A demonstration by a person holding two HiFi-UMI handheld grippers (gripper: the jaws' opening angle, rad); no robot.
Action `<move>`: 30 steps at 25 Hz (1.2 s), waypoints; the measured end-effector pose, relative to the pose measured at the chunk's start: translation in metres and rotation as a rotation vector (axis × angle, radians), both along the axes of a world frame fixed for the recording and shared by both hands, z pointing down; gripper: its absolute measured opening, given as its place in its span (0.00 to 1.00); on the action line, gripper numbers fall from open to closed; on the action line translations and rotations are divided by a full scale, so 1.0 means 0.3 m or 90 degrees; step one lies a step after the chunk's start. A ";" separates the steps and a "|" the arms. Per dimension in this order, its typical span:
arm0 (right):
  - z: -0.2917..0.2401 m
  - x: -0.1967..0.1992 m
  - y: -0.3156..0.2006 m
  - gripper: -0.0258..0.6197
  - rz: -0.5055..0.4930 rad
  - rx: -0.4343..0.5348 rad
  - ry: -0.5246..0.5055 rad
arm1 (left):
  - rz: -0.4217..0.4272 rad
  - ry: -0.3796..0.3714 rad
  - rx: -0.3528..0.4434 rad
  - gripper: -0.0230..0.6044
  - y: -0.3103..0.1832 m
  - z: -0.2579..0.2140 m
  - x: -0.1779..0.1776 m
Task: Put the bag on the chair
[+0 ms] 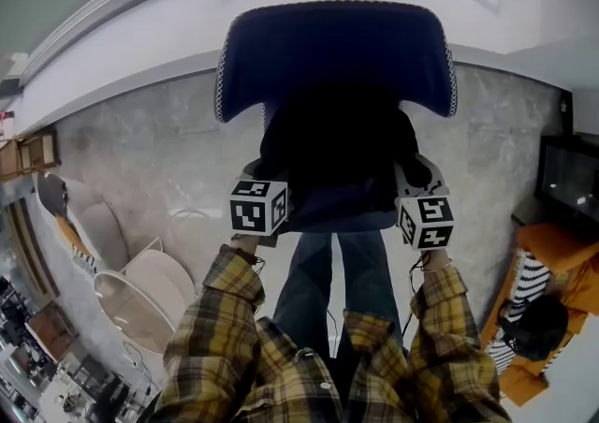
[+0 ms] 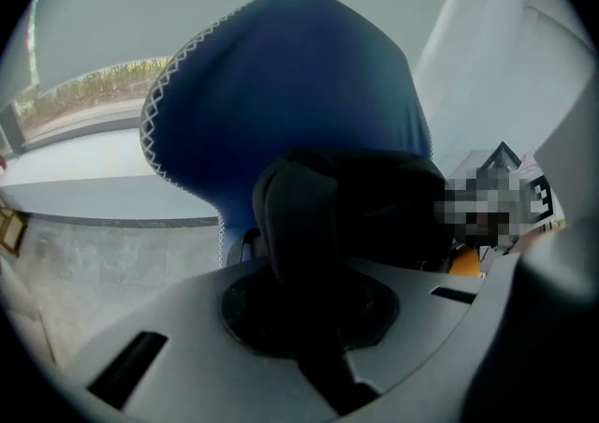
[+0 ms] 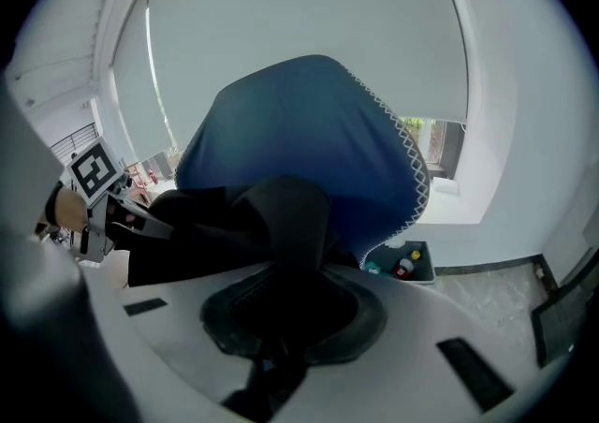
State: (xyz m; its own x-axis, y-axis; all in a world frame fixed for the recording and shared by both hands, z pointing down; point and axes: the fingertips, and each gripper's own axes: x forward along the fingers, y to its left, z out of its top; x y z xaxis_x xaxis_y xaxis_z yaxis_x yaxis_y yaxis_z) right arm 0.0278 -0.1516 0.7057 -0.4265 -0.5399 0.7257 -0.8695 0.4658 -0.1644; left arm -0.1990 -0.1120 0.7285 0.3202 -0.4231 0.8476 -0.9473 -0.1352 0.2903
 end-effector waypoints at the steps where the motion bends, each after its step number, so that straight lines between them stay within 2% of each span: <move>1: 0.012 -0.005 -0.007 0.13 -0.001 -0.002 0.002 | -0.005 0.002 -0.001 0.11 -0.005 0.012 -0.005; 6: 0.093 0.017 -0.024 0.13 0.029 -0.035 0.020 | -0.014 0.004 -0.011 0.11 -0.004 0.070 0.016; 13: 0.220 0.039 0.021 0.18 0.029 -0.076 0.054 | 0.000 -0.010 -0.044 0.11 0.043 0.175 0.027; 19: 0.285 0.034 0.047 0.21 0.011 -0.081 0.062 | -0.029 0.002 -0.072 0.19 0.096 0.253 0.006; 22: 0.301 0.039 0.052 0.22 0.019 -0.092 0.059 | -0.032 0.006 -0.073 0.23 0.099 0.262 0.005; 26: 0.327 0.043 0.058 0.25 0.064 -0.128 0.023 | -0.036 0.010 -0.071 0.24 0.099 0.260 0.003; 30: 0.330 0.039 0.060 0.25 0.063 -0.123 0.034 | -0.041 0.004 -0.067 0.26 0.101 0.262 0.000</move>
State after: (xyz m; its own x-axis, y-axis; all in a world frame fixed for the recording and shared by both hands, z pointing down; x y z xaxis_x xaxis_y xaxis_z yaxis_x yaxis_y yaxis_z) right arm 0.0395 -0.1335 0.8047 -0.3358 -0.4265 0.8398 -0.9195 0.3420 -0.1939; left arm -0.1989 -0.0817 0.8070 0.3008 -0.3522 0.8862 -0.9511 -0.0431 0.3057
